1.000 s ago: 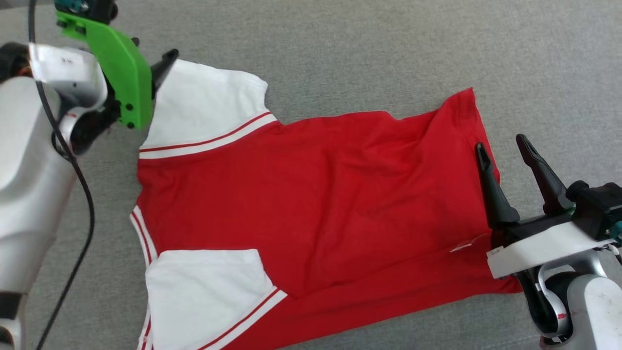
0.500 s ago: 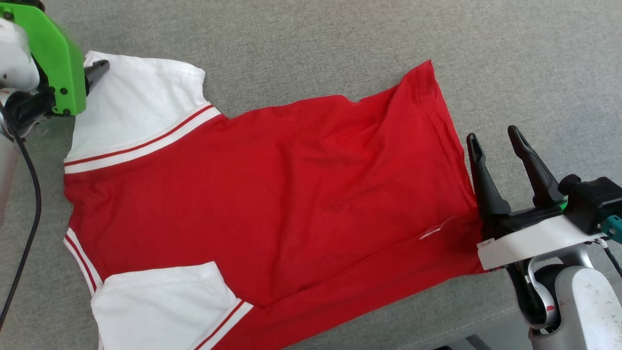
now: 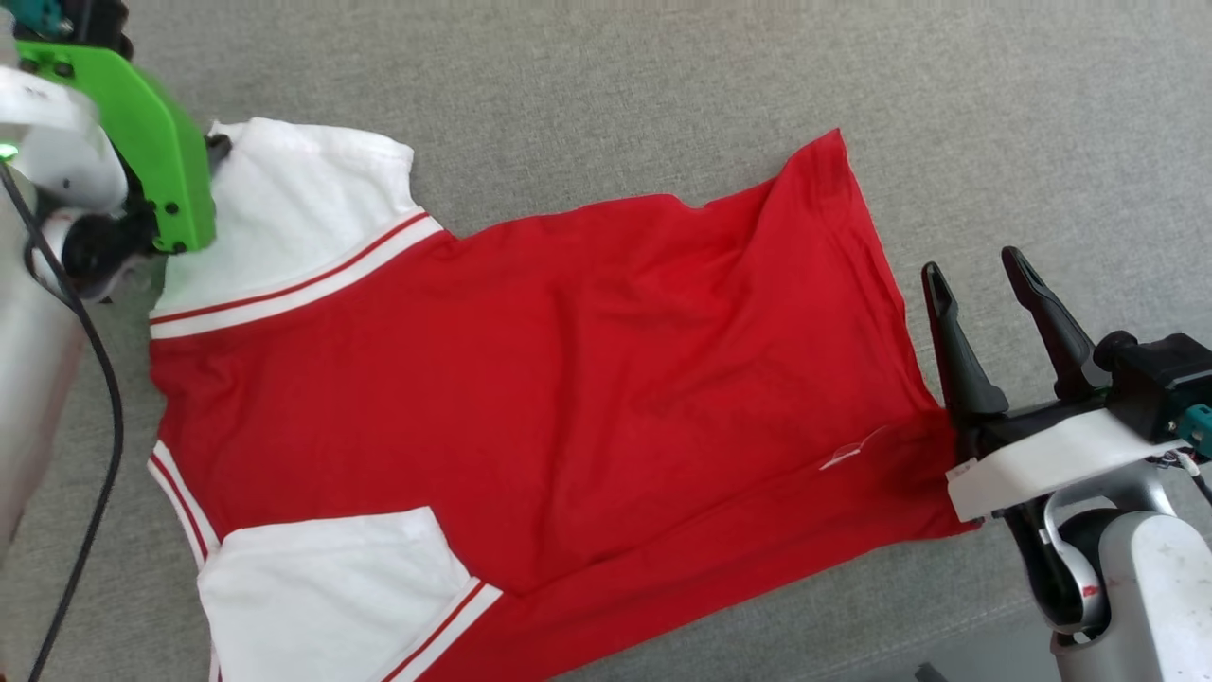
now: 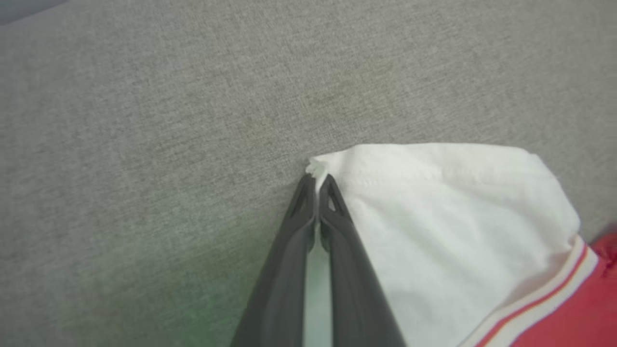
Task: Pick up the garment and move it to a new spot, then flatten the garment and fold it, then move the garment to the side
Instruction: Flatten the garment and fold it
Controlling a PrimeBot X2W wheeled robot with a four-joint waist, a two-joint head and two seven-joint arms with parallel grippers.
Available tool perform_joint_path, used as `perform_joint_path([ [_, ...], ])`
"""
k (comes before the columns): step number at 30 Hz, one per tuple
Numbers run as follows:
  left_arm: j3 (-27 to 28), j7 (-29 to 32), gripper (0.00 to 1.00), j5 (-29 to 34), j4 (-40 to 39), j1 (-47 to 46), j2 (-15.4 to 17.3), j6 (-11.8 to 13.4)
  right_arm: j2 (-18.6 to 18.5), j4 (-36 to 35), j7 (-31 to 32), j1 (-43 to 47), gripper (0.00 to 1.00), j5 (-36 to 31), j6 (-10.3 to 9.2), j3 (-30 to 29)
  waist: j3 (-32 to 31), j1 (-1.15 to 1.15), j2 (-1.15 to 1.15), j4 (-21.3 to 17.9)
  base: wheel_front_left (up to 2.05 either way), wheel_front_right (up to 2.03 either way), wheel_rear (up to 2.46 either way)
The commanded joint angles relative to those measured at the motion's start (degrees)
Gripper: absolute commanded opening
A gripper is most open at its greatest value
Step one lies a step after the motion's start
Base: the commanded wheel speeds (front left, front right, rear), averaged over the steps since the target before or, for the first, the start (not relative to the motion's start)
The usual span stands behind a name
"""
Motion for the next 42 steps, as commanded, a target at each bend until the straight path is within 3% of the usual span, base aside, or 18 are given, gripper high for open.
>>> perform_joint_path([
  [1,-0.41,-1.22,0.00,-0.38,0.05,1.56,-0.49,-0.16,-0.67,0.10,0.97,-0.67,1.00,-0.52,-0.04,-0.26,-2.60,-0.01,0.00,1.47,0.00,0.00,0.00],
  [12,-0.37,-11.49,0.00,-0.18,-9.27,6.94,0.60,0.21,-7.92,0.54,16.27,-0.22,1.00,2.47,-0.04,1.01,-8.82,-0.01,0.00,6.52,0.00,0.00,0.00],
  [20,0.24,-14.33,0.00,0.65,-23.07,12.93,2.98,4.86,-12.97,0.16,32.53,-5.11,1.00,6.25,-0.04,1.38,-8.14,-0.01,0.00,10.62,0.00,0.00,0.00],
  [30,0.83,-15.72,0.00,1.15,-38.44,19.03,4.95,10.57,-14.45,5.89,48.38,-18.07,1.00,7.92,-0.04,-0.32,-4.92,-0.01,0.00,15.20,0.00,0.00,0.00],
  [34,0.28,-15.73,0.00,1.95,-41.84,19.17,4.72,11.27,-14.73,10.28,51.32,-22.29,1.00,7.21,-0.04,-0.48,-3.80,-0.01,0.00,16.87,0.00,0.00,0.00],
  [42,-0.75,-15.60,0.00,3.28,-45.58,18.49,4.16,11.69,-14.83,19.20,51.08,-26.79,1.00,4.77,-0.04,-0.91,-1.49,-0.01,0.00,19.04,0.00,0.00,0.00],
])
